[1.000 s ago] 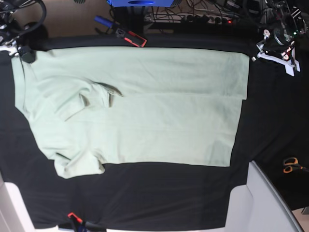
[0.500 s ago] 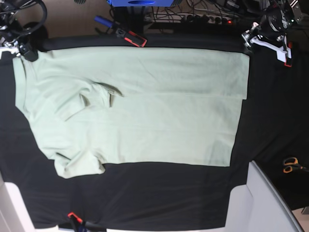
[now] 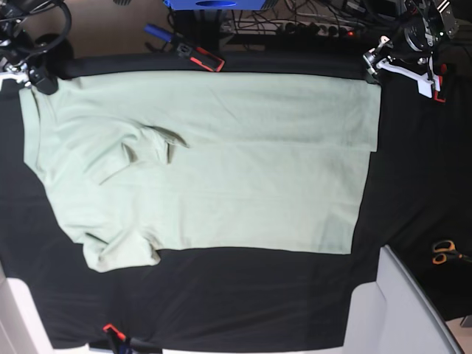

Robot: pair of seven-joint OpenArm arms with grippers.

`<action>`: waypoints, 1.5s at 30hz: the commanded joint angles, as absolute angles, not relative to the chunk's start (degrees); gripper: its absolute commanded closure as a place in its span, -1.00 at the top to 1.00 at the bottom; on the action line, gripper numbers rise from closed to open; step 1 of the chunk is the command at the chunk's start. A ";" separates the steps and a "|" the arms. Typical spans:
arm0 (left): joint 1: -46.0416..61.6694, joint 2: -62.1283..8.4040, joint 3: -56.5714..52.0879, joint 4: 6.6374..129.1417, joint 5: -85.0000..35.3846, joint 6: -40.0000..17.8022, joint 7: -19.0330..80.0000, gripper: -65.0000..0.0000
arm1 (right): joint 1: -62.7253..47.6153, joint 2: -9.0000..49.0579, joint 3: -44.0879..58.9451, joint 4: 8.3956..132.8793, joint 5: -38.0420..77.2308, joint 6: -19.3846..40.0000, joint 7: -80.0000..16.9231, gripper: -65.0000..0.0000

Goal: Fold the T-shirt properly
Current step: 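Hold both shoulder corners and tug them outward to flatten the shirt, then pull the held shoulder corners toward the robot with both grippers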

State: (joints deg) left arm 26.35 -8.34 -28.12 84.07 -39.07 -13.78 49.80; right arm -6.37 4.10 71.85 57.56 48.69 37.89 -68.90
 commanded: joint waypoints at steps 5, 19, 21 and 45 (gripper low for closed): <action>24.75 -8.84 -28.18 86.11 -41.27 -15.34 47.16 0.69 | -5.76 4.97 71.78 58.15 49.54 38.20 -68.62 -1.00; 27.38 -8.92 -28.26 88.31 -45.23 -15.25 47.25 0.68 | -5.32 4.97 71.78 58.15 49.54 38.20 -68.53 -1.00; 26.59 -8.92 -28.26 87.25 -45.23 -15.25 47.25 0.68 | -5.23 4.97 71.78 58.15 49.54 38.20 -68.70 -1.00; 20.88 -8.92 -20.88 79.78 -45.14 -15.25 46.90 0.67 | -5.32 5.05 71.78 58.15 49.54 38.20 -68.79 -1.00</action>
